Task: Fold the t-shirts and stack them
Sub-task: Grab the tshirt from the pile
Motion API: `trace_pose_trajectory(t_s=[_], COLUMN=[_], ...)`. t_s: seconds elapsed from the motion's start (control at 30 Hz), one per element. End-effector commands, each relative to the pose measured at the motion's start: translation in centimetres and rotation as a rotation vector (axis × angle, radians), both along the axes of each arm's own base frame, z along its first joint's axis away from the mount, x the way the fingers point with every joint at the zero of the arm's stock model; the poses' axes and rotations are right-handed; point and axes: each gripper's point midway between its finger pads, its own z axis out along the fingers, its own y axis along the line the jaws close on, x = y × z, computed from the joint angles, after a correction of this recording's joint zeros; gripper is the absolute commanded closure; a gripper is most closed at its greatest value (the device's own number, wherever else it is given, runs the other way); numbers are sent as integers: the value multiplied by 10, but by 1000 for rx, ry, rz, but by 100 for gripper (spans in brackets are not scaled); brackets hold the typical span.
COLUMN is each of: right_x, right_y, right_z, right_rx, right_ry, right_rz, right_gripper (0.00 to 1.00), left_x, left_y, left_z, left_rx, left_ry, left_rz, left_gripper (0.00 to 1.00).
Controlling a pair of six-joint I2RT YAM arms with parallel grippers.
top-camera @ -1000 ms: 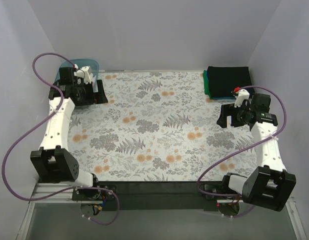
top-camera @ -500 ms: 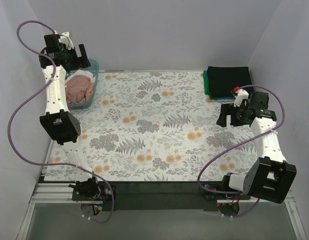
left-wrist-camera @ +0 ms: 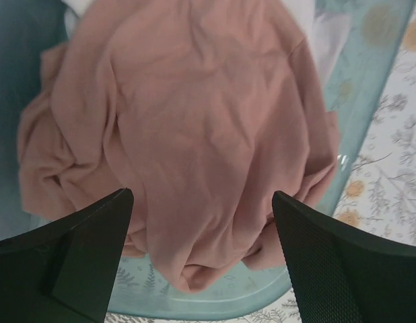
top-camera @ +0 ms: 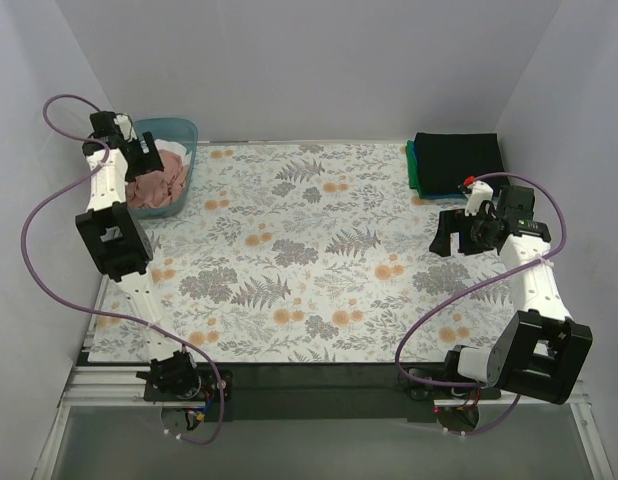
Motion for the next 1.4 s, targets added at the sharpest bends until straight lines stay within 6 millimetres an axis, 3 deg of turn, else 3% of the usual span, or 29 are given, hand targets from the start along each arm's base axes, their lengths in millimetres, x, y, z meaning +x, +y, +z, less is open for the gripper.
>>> trace_pose_trajectory(t_s=[0.0, 0.17, 0.27, 0.43, 0.47, 0.53, 0.63, 0.77, 0.8, 0.87, 0.9, 0.93, 1.0, 1.03, 1.13, 1.27, 1.37], right_x=[6, 4, 3, 2, 2, 2, 2, 2, 2, 2, 2, 2, 2, 2, 2, 1, 0], right_y=[1, -2, -2, -3, -3, -3, -1, -1, 0, 0, 0, 1, 1, 1, 1, 2, 2], right_z=[1, -6, -7, -6, -6, -5, -3, -1, 0, 1, 0, 1, 1, 1, 3, 4, 5], right_rx=[5, -6, -8, -14, -16, -17, -12, -9, -8, -5, -3, -3, -3, -1, -3, -1, -2], right_ry=[-21, -4, -2, -4, -5, -8, -17, -22, -25, -29, -27, -29, -30, -29, -36, -41, -46], right_rz=[15, 10, 9, 7, 6, 7, 10, 11, 13, 13, 14, 16, 15, 14, 14, 15, 16], right_gripper=[2, 2, 2, 2, 2, 2, 2, 2, 2, 2, 2, 2, 2, 2, 2, 2, 2], left_x=[-5, -21, -26, -18, -10, -6, 3, 6, -2, -6, -17, -20, -28, -36, -53, -85, -112], left_y=[-4, -16, -22, -22, -20, -17, -13, -12, -15, -18, -24, -30, -45, -60, -88, -134, -168], left_z=[-12, -49, -58, -46, -30, -12, 43, 132, 171, 209, 243, 268, 295, 320, 372, 434, 468], left_rx=[26, -30, -54, -57, -50, -42, -13, 45, 66, 78, 89, 78, 50, 7, -46, -145, -209], left_ry=[20, 94, 104, 76, 39, 14, -96, -301, -385, -505, -584, -665, -742, -811, -936, -1096, -1190], left_rz=[-14, -33, -45, -52, -51, -37, -24, -11, -12, -4, -7, -22, -65, -116, -200, -357, -475], left_gripper=[16, 20, 30, 68, 87, 100, 100, 100, 100, 100, 100, 100, 100, 100, 100, 100, 100])
